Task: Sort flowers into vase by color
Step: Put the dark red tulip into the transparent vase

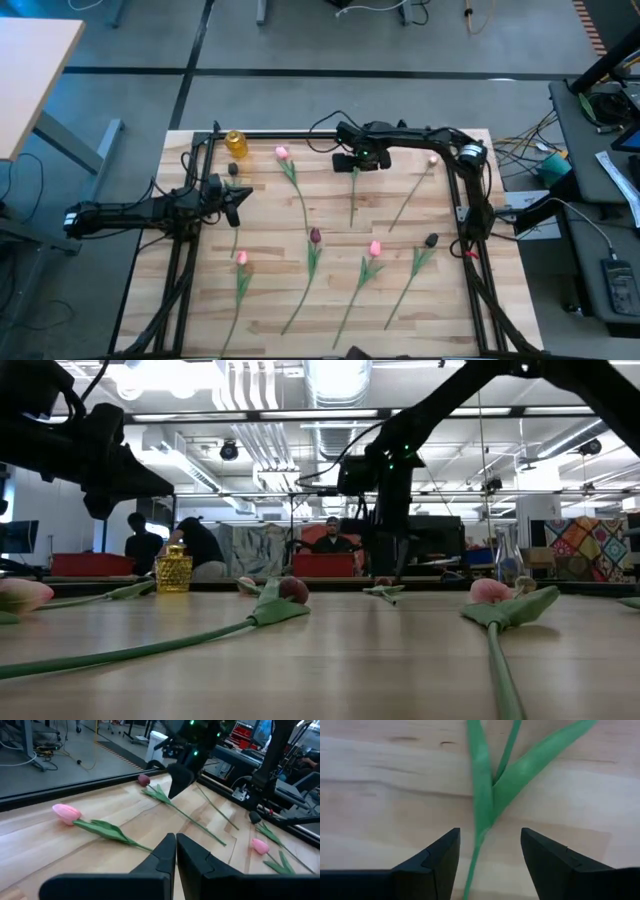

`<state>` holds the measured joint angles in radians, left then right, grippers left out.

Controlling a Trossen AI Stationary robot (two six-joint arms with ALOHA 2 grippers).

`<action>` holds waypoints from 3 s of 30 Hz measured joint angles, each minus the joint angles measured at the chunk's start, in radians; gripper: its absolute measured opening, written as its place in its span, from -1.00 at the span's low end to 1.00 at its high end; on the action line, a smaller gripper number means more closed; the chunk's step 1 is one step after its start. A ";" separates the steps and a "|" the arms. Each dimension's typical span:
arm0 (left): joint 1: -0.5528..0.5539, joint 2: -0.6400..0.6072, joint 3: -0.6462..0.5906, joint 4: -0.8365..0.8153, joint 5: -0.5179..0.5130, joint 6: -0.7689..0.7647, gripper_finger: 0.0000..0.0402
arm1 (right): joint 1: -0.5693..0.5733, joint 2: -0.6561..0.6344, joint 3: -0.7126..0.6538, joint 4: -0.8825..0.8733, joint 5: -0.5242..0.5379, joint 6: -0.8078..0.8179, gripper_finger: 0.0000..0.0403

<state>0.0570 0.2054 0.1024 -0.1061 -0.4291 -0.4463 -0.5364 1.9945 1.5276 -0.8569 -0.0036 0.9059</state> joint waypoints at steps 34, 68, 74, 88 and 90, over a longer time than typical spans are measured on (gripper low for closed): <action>0.000 0.003 0.000 -0.028 -0.015 -0.015 -1.00 | -0.023 -0.182 0.000 0.090 0.169 -0.309 -0.93; 0.000 0.003 0.000 0.018 -0.039 0.022 -1.00 | -0.062 -1.294 -0.874 1.119 0.736 -1.190 -0.94; 0.000 0.003 0.000 0.018 -0.083 0.023 -1.00 | -0.063 -1.268 -0.936 1.291 0.792 -1.273 -0.94; 0.000 0.003 0.000 0.018 -0.087 0.022 -1.00 | -0.152 -1.108 -0.922 1.418 0.799 -1.379 -0.94; 0.000 0.003 0.000 0.018 -0.087 0.022 -1.00 | -0.168 -1.097 -0.922 1.424 0.791 -1.378 -0.94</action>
<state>0.0570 0.2081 0.1024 -0.0884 -0.5163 -0.4240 -0.7040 0.8973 0.6056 0.5668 0.7877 -0.4725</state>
